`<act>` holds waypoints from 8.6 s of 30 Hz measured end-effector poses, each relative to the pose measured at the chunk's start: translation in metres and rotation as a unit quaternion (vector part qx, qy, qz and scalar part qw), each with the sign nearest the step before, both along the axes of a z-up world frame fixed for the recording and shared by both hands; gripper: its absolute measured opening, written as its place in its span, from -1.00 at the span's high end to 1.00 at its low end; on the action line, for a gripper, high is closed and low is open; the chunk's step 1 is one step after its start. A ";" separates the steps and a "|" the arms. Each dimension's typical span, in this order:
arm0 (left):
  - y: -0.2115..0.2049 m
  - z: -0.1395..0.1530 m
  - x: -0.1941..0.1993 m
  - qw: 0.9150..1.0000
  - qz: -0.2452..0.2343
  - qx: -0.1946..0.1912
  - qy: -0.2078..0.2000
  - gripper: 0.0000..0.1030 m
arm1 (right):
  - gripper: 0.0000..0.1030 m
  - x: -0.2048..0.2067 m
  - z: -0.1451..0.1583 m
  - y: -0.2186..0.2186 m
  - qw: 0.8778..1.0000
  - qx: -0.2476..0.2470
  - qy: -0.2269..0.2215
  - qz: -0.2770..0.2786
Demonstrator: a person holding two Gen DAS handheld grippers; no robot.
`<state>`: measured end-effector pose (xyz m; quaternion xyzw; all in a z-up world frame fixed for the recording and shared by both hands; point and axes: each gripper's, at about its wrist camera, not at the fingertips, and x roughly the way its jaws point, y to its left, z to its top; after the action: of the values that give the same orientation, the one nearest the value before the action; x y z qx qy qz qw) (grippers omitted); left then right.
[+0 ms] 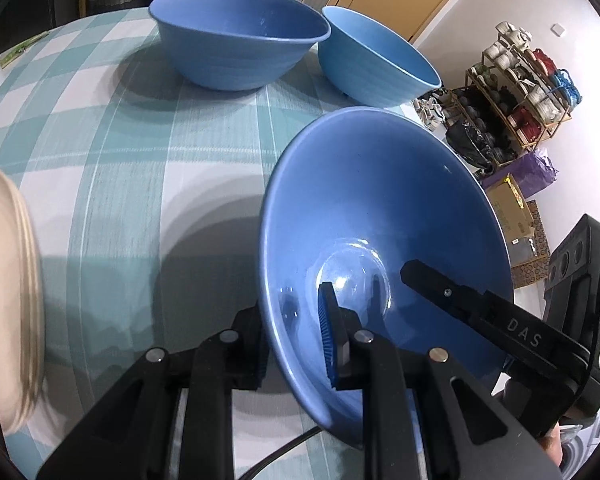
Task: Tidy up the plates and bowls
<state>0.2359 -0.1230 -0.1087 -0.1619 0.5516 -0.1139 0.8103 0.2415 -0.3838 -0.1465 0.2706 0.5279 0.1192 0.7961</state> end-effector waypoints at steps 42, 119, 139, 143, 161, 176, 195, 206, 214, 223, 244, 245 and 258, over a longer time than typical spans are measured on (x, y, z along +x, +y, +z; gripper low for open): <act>0.006 -0.009 -0.073 0.999 -0.029 -0.002 0.015 0.63 | 0.51 -0.075 -0.001 0.006 1.000 -0.021 -0.011 -0.020; 0.081 0.172 -0.259 0.905 0.126 0.150 -0.377 -1.00 | -0.99 -0.323 0.217 0.071 0.864 -0.124 -0.488 0.025; 0.072 0.163 -0.255 0.912 0.114 0.162 -0.358 -1.00 | -0.99 -0.320 0.207 0.081 0.869 -0.131 -0.475 0.032; 0.071 0.161 -0.255 0.913 0.111 0.165 -0.356 -1.00 | -0.99 -0.318 0.205 0.084 0.871 -0.130 -0.473 0.037; 0.077 0.163 -0.245 0.916 0.100 0.185 -0.340 -1.00 | -0.98 -0.309 0.217 0.075 0.885 -0.088 -0.456 0.042; 0.166 0.233 -0.206 0.875 0.208 0.179 -0.398 -1.00 | -0.99 -0.306 0.356 0.080 0.840 0.031 -0.532 0.103; 0.142 0.229 -0.017 0.919 0.099 0.276 -0.265 -1.00 | -0.99 0.002 0.308 0.084 0.991 0.078 -0.083 0.075; 0.116 0.135 0.110 0.971 0.032 0.211 -0.105 -1.00 | -0.99 0.123 0.184 0.082 0.995 0.042 0.087 0.024; 0.095 0.082 0.169 0.985 0.002 0.172 -0.021 -0.99 | -0.97 0.158 0.139 0.096 0.995 0.004 0.091 0.038; 0.092 0.051 0.209 0.988 0.021 0.150 0.033 -0.98 | -0.84 0.181 0.101 0.110 0.994 -0.013 0.101 0.028; 0.091 0.004 0.229 0.994 0.000 0.108 0.029 -0.65 | -0.79 0.196 0.069 0.089 0.993 0.016 0.116 0.004; 0.091 0.003 0.229 0.995 -0.004 0.099 0.027 -0.62 | -0.79 0.197 0.071 0.088 0.994 0.010 0.112 0.004; 0.097 -0.009 0.229 0.995 -0.020 0.090 0.029 0.69 | -0.73 0.204 0.058 0.094 0.993 0.009 0.118 0.017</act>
<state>0.4645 -0.0261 -0.1181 -0.0802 0.5863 -0.0753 0.8026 0.4452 -0.2903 -0.0887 0.2808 0.6216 0.1044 0.7238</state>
